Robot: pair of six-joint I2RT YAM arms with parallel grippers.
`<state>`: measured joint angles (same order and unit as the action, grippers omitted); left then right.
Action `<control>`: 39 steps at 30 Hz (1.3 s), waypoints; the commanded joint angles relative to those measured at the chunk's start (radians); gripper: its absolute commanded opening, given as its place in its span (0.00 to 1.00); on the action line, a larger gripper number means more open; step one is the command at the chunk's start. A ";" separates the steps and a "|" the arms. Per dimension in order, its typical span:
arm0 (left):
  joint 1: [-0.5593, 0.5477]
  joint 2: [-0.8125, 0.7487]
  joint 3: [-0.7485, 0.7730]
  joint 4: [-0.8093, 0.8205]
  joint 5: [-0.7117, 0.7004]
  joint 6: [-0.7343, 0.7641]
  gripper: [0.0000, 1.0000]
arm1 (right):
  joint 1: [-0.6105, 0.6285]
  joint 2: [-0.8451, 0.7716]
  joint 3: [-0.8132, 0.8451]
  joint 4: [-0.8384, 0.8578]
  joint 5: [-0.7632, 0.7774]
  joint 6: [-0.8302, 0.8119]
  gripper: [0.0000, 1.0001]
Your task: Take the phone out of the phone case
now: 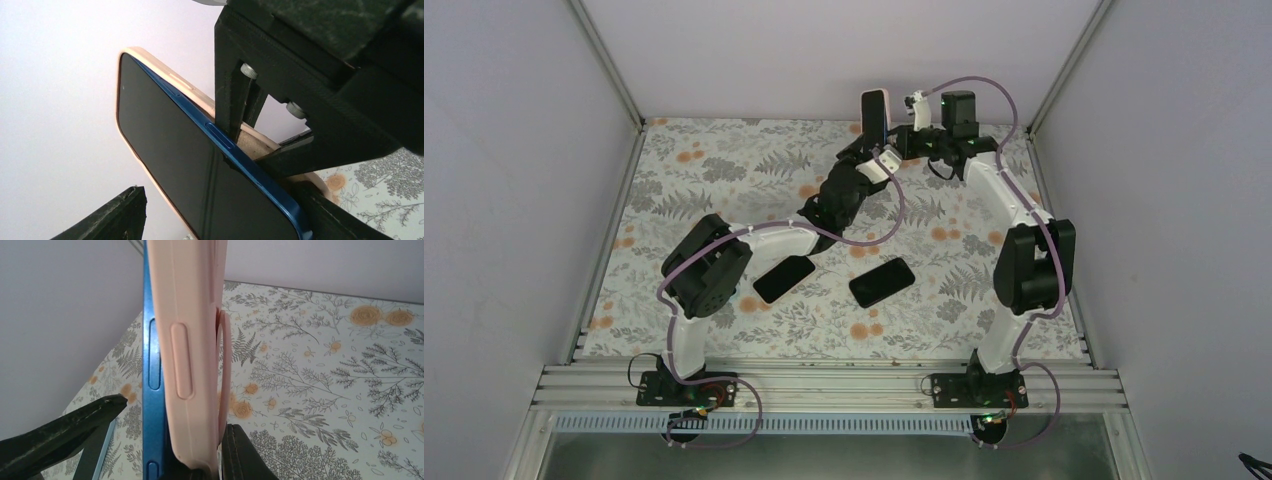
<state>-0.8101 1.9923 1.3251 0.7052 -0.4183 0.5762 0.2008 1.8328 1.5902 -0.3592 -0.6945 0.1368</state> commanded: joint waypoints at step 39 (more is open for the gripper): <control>0.131 0.136 0.056 0.408 -0.198 0.341 0.02 | 0.025 -0.071 -0.103 0.018 -0.216 0.036 0.03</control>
<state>-0.8005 2.1311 1.3445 1.0561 -0.4576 0.8722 0.2031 1.8076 1.4815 -0.1360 -0.7277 0.3115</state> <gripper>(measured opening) 0.094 0.073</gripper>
